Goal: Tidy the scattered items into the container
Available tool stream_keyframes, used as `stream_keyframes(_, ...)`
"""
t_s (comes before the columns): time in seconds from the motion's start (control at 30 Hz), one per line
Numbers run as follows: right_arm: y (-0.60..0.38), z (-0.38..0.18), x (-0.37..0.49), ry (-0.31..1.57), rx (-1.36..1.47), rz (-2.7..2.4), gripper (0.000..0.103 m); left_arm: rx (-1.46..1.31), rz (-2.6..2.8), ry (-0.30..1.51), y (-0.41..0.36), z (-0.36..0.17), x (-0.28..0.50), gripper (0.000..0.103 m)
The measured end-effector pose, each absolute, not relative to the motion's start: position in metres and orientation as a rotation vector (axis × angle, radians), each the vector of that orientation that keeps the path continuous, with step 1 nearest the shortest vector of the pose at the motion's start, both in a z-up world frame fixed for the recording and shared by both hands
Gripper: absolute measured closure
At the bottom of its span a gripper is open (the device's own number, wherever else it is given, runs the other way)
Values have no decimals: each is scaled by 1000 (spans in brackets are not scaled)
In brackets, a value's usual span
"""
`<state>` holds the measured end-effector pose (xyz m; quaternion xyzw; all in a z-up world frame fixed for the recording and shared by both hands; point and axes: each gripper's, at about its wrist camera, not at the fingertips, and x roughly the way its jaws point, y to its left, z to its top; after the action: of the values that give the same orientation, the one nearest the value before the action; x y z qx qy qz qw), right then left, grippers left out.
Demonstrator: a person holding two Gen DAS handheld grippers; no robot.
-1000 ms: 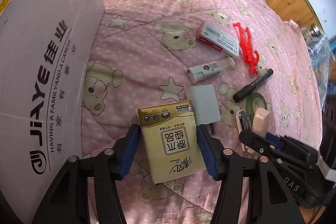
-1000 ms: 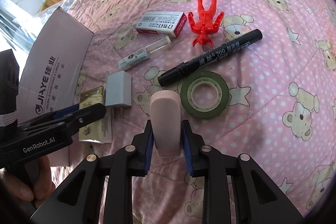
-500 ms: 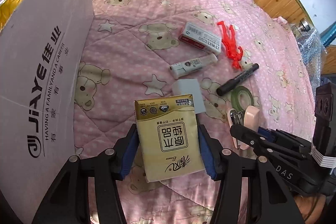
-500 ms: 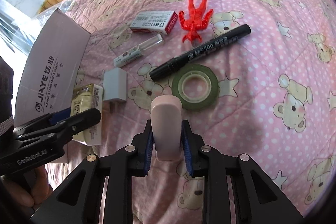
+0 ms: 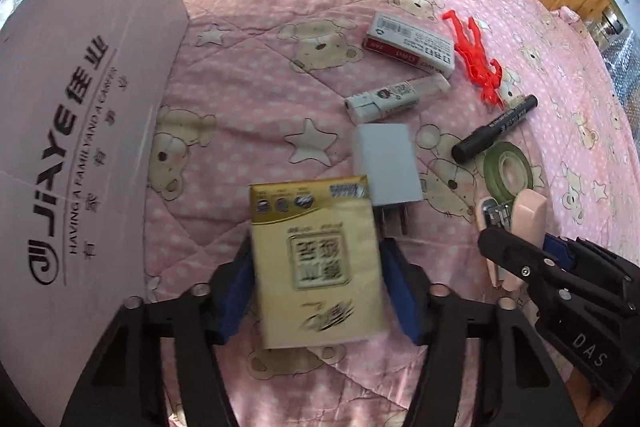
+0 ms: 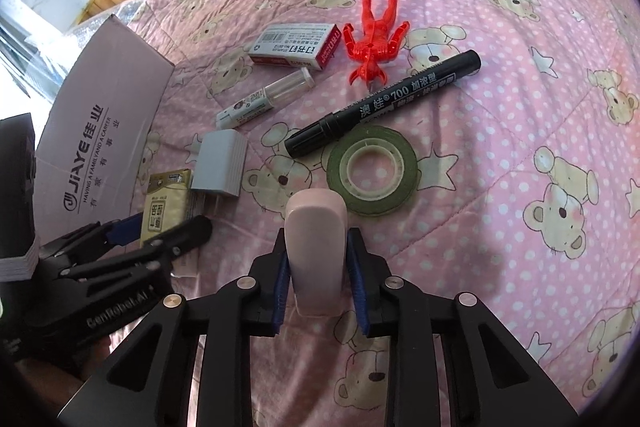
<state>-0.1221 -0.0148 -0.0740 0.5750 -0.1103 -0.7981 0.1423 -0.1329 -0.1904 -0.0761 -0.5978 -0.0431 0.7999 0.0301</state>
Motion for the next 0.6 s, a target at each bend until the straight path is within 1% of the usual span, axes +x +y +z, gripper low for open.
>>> stream_keyframes(0.17, -12, -74, -118, -326, 1661, -2304, 74, -1836, 2477, -139, -194, -77, -126, 49)
stream_keyframes(0.23, -10, -76, -117, -342, 1651, -2306, 73, -1826, 2484, -133, -193, -78, -124, 46)
stream_keyframes(0.27, -10, -76, -117, -343, 1645, -2308, 72, -1821, 2487, -130, -193, -79, -124, 41)
stream_keyframes(0.3, -11, -76, -117, -337, 1642, -2311, 72, -1816, 2490, -127, -192, -80, -123, 39)
stream_keyframes(0.37, -12, -75, -117, -325, 1638, -2315, 72, -1810, 2497, -92, -190, -81, -120, 38)
stream_keyframes(0.4, -12, -75, -117, -322, 1638, -2314, 74, -1809, 2503, -85, -191, -80, -119, 39)
stream_keyframes(0.43, -11, -74, -116, -323, 1638, -2313, 75, -1808, 2509, -79, -192, -80, -117, 43)
stream_keyframes(0.47, -10, -73, -115, -327, 1637, -2311, 75, -1807, 2515, -73, -194, -79, -116, 50)
stream_keyframes(0.6, -7, -67, -112, -333, 1622, -2315, 75, -1805, 2500, -115, -198, -72, -107, 50)
